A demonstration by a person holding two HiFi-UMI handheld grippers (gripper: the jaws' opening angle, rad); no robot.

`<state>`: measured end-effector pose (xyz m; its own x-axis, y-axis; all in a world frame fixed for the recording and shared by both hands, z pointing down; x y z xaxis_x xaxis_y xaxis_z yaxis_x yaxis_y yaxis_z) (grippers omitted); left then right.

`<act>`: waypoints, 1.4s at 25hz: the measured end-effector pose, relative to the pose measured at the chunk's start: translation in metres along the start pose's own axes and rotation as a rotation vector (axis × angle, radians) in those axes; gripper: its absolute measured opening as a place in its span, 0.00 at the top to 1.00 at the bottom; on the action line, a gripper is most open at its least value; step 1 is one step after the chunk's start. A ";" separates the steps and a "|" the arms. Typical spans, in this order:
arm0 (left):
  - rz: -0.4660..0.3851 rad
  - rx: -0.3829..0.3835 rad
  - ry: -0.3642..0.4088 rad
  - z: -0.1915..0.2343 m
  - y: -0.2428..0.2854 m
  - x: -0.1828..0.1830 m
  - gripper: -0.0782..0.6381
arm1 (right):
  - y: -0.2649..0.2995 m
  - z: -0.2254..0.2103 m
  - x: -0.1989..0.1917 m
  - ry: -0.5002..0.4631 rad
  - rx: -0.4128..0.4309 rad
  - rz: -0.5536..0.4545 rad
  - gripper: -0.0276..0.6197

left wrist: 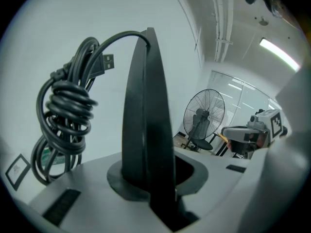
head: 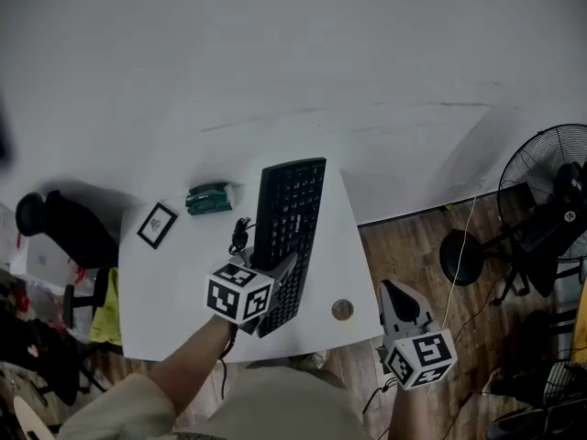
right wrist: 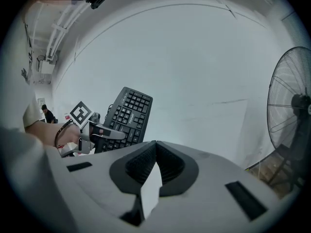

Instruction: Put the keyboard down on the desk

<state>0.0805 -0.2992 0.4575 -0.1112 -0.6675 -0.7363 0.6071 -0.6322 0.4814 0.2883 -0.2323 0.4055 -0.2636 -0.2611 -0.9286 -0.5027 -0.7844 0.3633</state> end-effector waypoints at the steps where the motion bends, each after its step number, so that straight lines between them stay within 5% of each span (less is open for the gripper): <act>1: 0.003 -0.007 -0.025 0.004 0.007 -0.001 0.75 | 0.005 -0.001 -0.003 0.002 0.015 0.006 0.92; 8: 0.063 -0.048 -0.213 0.028 0.066 0.002 0.75 | 0.039 -0.019 -0.010 -0.023 0.058 0.050 0.92; 16: 0.149 -0.035 -0.278 0.061 0.129 -0.008 0.75 | 0.082 -0.024 -0.024 -0.039 0.118 0.116 0.92; 23: 0.179 -0.061 -0.484 0.089 0.170 -0.021 0.75 | 0.105 -0.032 -0.049 0.001 0.117 0.173 0.92; 35: 0.283 0.028 -0.676 0.149 0.220 -0.058 0.74 | 0.118 -0.026 -0.091 0.085 0.143 0.265 0.92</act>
<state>0.1036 -0.4585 0.6767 -0.4198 -0.8979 -0.1326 0.6649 -0.4037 0.6285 0.2740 -0.3157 0.5310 -0.3338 -0.4971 -0.8009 -0.5376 -0.5975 0.5949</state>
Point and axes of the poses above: the fingertips, and each gripper's own axes: y forward along the fingers, z to its left, x out of its top, the point moved 3 cm from there along -y, backward along the fingers, and after that the axes turned 12 degrees about -y, right-handed, at the moved point
